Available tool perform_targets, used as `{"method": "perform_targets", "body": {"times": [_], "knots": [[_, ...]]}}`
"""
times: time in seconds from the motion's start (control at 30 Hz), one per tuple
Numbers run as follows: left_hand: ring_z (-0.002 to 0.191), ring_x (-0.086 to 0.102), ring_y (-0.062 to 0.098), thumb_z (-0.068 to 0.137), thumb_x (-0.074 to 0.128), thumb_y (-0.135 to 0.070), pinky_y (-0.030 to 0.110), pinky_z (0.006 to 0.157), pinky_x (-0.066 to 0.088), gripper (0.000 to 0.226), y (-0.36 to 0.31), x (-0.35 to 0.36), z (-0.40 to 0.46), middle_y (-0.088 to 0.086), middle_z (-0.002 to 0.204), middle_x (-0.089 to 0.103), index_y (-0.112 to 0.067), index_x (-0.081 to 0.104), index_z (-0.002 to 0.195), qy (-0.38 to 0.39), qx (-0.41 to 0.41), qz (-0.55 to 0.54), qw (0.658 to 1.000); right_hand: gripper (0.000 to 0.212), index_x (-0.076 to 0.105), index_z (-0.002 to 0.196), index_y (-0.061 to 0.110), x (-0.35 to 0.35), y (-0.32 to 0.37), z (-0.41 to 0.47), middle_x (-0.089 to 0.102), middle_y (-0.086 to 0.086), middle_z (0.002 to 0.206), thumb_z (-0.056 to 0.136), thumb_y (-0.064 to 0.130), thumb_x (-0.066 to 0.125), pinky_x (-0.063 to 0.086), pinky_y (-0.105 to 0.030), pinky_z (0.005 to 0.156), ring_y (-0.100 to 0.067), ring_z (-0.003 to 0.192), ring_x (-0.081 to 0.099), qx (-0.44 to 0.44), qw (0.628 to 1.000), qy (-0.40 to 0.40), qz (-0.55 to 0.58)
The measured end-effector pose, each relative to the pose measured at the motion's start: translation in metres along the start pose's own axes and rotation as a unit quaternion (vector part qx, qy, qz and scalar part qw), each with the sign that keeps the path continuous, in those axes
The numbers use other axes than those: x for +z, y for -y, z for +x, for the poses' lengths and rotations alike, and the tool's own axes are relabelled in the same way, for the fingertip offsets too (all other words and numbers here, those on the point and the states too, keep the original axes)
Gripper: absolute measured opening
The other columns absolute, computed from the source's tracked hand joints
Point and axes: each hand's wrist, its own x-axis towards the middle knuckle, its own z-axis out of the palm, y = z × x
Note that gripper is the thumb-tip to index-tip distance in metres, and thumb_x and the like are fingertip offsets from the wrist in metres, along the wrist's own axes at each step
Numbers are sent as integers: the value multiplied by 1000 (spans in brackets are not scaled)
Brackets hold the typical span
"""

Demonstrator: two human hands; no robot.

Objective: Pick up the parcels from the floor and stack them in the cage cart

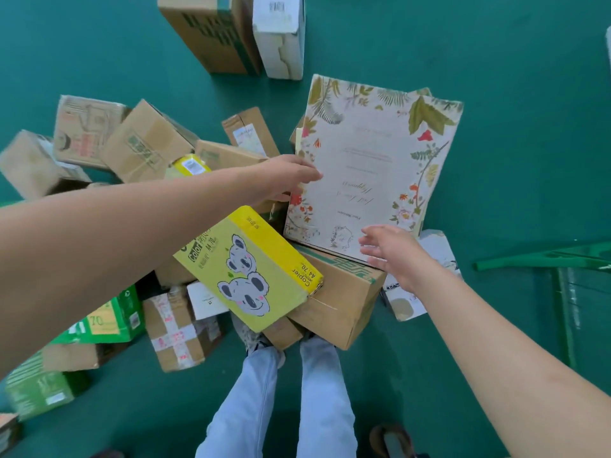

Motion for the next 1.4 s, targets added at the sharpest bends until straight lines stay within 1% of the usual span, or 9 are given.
{"method": "perform_targets", "body": {"times": [0.1, 0.43, 0.57, 0.73, 0.83, 1.0, 1.17, 1.3, 1.4], "knots": [[122, 55, 22, 100, 64, -35, 29, 79, 46, 34, 17, 12, 41, -1, 134, 56, -25, 54, 132, -1, -14, -11, 1000, 15, 64, 111, 18, 6, -6, 39, 69, -5, 117, 105, 28, 55, 55, -39, 101, -20, 110, 67, 4, 1000, -4, 2], [120, 52, 21, 97, 69, -32, 39, 90, 44, 61, 76, 26, 128, 0, 137, 54, -22, 41, 150, -13, -66, -48, 997, 23, 61, 121, 18, 33, -36, 114, 66, -4, 125, 103, 33, 59, 53, -38, 104, -18, 114, 64, 8, 999, 15, -48], [122, 53, 21, 98, 67, -33, 38, 91, 42, 56, 82, 26, 125, -2, 134, 56, -23, 45, 147, -3, -60, -31, 998, 70, 50, 141, 35, 69, -49, 109, 55, 1, 147, 83, 66, 73, 41, -40, 113, -20, 128, 57, -3, 973, 142, -183], [114, 52, 19, 99, 65, -33, 38, 97, 43, 32, 86, 16, 118, -9, 108, 59, -27, 50, 127, -2, -33, 2, 999, 108, 23, 160, 28, 124, -56, 99, 50, 0, 152, 77, 58, 84, 45, -37, 107, -23, 130, 54, -41, 920, 220, -320], [110, 57, 17, 98, 66, -37, 35, 96, 51, 48, 92, 7, 109, -4, 123, 58, -22, 50, 141, -4, 7, 70, 998, 102, 26, 153, 25, 144, -66, 99, 62, -3, 126, 76, 50, 87, 55, -40, 85, -24, 103, 62, -81, 890, 163, -419], [118, 59, 17, 99, 64, -42, 30, 96, 51, 54, 103, -17, 75, -5, 135, 59, -24, 48, 147, -8, 67, 131, 989, 83, 37, 139, 30, 151, -68, 80, 62, 3, 101, 75, 44, 87, 51, -35, 65, -21, 84, 64, -114, 907, 101, -391], [120, 60, 16, 100, 60, -44, 33, 100, 49, 51, 121, -68, -1, -7, 136, 60, -26, 49, 147, -30, 118, 161, 979, 73, 44, 134, 36, 159, -40, 24, 61, 7, 96, 74, 46, 84, 52, -35, 69, -15, 80, 62, -169, 895, 45, -410], [125, 56, 14, 102, 57, -45, 33, 99, 49, 51, 129, -120, -91, -4, 143, 57, -26, 48, 149, -97, 128, 132, 978, 72, 46, 134, 33, 157, 3, -41, 54, 9, 93, 76, 45, 85, 40, -32, 60, -15, 76, 57, -173, 893, 47, -414], [126, 54, 15, 104, 56, -40, 29, 94, 47, 51, 128, -155, -180, 0, 147, 51, -25, 45, 151, -175, 129, 79, 973, 74, 48, 135, 31, 162, 37, -109, 59, 5, 103, 74, 40, 88, 50, -37, 69, -18, 86, 62, -171, 907, 49, -382]]}}
